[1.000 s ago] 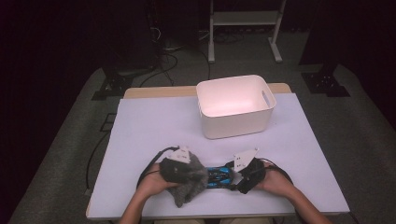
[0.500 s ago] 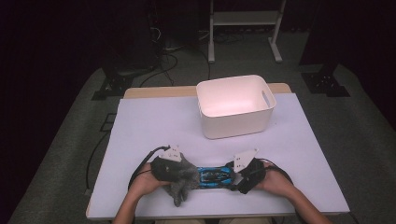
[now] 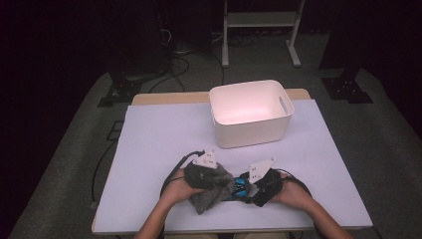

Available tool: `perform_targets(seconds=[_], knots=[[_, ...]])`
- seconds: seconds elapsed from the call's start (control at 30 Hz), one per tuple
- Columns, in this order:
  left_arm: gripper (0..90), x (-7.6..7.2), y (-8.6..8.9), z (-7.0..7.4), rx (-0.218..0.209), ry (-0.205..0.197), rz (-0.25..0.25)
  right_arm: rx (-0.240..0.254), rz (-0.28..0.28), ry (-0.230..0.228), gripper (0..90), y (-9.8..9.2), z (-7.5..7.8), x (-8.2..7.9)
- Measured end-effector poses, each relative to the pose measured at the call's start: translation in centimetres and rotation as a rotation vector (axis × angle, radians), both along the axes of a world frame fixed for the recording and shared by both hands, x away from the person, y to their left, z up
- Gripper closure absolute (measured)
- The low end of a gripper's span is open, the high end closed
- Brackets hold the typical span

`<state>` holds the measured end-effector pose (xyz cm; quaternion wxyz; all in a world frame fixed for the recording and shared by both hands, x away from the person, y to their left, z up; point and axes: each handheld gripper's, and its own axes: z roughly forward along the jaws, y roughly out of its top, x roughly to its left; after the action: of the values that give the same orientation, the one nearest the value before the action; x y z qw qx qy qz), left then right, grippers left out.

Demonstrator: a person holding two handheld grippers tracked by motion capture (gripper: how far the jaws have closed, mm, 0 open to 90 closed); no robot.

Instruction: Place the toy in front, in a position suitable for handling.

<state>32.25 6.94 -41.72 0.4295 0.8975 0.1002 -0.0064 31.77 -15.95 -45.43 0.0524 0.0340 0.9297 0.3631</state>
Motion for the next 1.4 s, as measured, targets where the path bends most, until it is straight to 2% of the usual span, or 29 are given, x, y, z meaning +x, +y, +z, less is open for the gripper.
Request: perform_targets(seconds=[0.03, 0.07, 0.1, 0.17, 0.3, 0.43, 0.53, 0.63, 0.7, 0.83, 0.87, 0.9, 0.93, 1.0, 1.13, 1.17, 1.23, 1.33, 1.4], knots=[[78.8, -0.2, -0.9, 0.0, 0.027, -0.01, -0.024, -0.001, -0.003, 0.0, 22.5, 0.1, 0.0, 0.0], [78.8, -0.5, -2.3, -0.1, 0.09, -0.047, -0.054, 0.0, -0.003, -0.002, 22.5, 0.1, 0.0, -0.1], [78.6, -0.5, -2.7, -0.1, 0.112, -0.067, -0.059, 0.002, -0.005, -0.002, 22.4, 0.2, 0.0, -0.1], [78.8, -0.2, -3.1, 0.0, 0.126, -0.061, -0.068, 0.005, -0.013, 0.001, 22.2, 0.1, -0.1, -0.1], [79.0, -0.2, -2.4, 0.1, 0.119, -0.042, -0.07, 0.019, -0.028, 0.008, 22.1, 0.0, -0.1, -0.2], [79.0, -0.4, -1.7, 0.3, 0.12, -0.034, -0.063, 0.036, -0.014, 0.017, 22.4, 0.1, -0.2, 0.0], [79.1, -0.4, -2.6, 0.5, 0.135, -0.041, -0.084, 0.027, -0.018, 0.011, 22.6, 0.4, -0.1, -0.1], [79.1, -0.4, -4.8, 0.4, 0.139, -0.047, -0.135, 0.033, -0.025, 0.009, 22.5, 0.5, -0.2, -0.2], [79.7, -0.5, -5.5, 0.1, 0.152, -0.048, -0.144, 0.032, -0.027, 0.01, 22.6, 0.5, -0.2, -0.2], [80.8, -0.1, -4.5, 0.2, 0.138, -0.043, -0.135, 0.042, -0.031, 0.023, 22.7, 0.2, -0.3, -0.2], [80.9, 0.0, -4.1, 0.3, 0.136, -0.052, -0.114, 0.041, -0.029, 0.024, 22.7, 0.3, -0.2, -0.1], [80.7, 0.1, -3.6, 0.5, 0.162, -0.078, -0.075, 0.04, -0.026, 0.021, 22.7, 0.4, -0.2, -0.1], [80.5, 0.4, -3.1, 0.5, 0.155, -0.058, -0.055, 0.039, -0.026, 0.022, 22.7, 0.5, -0.2, -0.1], [80.4, 0.8, -2.8, 0.4, 0.152, -0.049, -0.039, 0.043, -0.027, 0.024, 22.7, 0.6, -0.2, -0.1], [80.3, 0.6, -4.0, 0.1, 0.123, -0.041, -0.068, 0.045, -0.029, 0.025, 22.7, 0.5, -0.3, -0.2], [80.2, 0.6, -4.5, -0.1, 0.12, -0.038, -0.089, 0.048, -0.029, 0.026, 22.7, 0.5, -0.3, -0.1], [80.2, 0.4, -4.9, -0.3, 0.125, -0.045, -0.095, 0.049, -0.029, 0.032, 22.7, 0.4, -0.3, -0.2], [80.2, 0.3, -4.2, -0.1, 0.129, -0.031, -0.097, 0.05, -0.028, 0.025, 22.9, 0.2, -0.4, -0.1], [80.1, 0.1, -3.4, 0.1, 0.145, -0.045, -0.092, 0.048, -0.027, 0.026, 22.9, 0.3, -0.3, -0.1]])
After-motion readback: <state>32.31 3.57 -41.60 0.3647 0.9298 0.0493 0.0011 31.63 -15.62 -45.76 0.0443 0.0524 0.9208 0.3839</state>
